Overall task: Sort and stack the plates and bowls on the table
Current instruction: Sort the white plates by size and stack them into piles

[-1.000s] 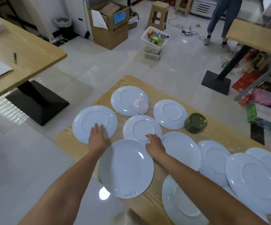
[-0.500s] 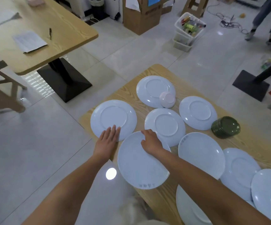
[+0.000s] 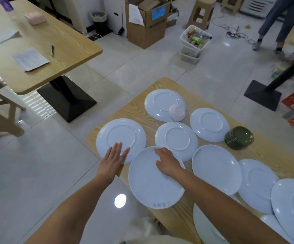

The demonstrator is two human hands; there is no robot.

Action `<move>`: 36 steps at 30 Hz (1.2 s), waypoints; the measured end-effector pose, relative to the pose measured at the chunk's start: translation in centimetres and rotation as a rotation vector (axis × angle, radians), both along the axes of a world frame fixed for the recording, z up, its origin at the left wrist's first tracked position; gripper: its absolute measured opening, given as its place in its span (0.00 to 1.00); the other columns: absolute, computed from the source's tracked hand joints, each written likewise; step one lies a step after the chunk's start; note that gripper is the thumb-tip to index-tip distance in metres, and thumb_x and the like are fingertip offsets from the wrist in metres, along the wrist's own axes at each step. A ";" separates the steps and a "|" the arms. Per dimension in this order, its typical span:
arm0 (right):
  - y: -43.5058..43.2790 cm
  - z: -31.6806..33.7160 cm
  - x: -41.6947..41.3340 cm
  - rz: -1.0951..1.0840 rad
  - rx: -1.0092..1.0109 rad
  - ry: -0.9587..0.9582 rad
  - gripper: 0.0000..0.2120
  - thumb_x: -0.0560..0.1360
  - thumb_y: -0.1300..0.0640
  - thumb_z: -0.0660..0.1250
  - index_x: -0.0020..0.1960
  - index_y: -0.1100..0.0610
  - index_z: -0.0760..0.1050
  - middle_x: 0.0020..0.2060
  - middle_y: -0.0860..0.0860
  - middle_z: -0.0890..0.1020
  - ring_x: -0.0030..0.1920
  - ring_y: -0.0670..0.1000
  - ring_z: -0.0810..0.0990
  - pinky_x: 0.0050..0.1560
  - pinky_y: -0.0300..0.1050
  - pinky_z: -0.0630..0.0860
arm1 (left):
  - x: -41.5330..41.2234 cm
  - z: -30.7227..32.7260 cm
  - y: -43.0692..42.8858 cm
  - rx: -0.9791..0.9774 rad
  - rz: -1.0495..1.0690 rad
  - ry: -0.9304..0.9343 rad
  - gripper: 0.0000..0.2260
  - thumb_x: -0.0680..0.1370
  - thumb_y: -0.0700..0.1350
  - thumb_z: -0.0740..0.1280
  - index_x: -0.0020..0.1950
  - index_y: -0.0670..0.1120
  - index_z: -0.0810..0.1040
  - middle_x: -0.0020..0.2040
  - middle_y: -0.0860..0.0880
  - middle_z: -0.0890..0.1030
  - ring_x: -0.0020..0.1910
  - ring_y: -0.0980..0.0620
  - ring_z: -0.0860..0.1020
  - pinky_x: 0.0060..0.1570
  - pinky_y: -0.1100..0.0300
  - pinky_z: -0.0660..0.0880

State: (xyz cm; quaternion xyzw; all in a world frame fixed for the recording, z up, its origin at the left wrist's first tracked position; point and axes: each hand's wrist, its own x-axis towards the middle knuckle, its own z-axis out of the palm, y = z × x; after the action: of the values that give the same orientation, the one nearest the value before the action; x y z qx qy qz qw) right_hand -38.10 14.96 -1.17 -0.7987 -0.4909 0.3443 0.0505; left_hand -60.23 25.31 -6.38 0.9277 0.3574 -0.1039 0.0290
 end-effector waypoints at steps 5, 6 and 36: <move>-2.2 0.1 0.3 -0.101 0.031 -0.030 0.26 0.79 0.58 0.57 0.76 0.54 0.58 0.74 0.50 0.61 0.74 0.52 0.58 0.70 0.47 0.63 | -0.6 0.0 0.4 0.036 -0.066 0.054 0.45 0.76 0.31 0.61 0.75 0.50 0.28 0.78 0.45 0.36 0.78 0.44 0.40 0.77 0.52 0.39; -2.5 -0.1 0.2 -0.128 0.036 -0.036 0.26 0.79 0.57 0.57 0.76 0.53 0.58 0.74 0.50 0.61 0.74 0.52 0.59 0.70 0.47 0.63 | -0.8 0.1 0.4 0.056 -0.083 0.065 0.43 0.77 0.31 0.59 0.75 0.49 0.29 0.79 0.44 0.37 0.79 0.44 0.41 0.77 0.52 0.39; 3.0 3.1 -9.5 -1.349 0.577 0.454 0.20 0.81 0.50 0.55 0.69 0.59 0.65 0.62 0.57 0.75 0.60 0.59 0.74 0.55 0.48 0.71 | 1.7 11.4 8.8 -0.872 0.757 -0.895 0.13 0.74 0.31 0.59 0.31 0.41 0.68 0.32 0.46 0.69 0.35 0.51 0.68 0.31 0.61 0.66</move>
State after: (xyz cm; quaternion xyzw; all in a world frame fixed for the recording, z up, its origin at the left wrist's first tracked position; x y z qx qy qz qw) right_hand -47.63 17.97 1.95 -0.7902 0.0544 0.2526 0.5556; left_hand -58.54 34.14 5.00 0.5984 0.5335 0.1695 0.5731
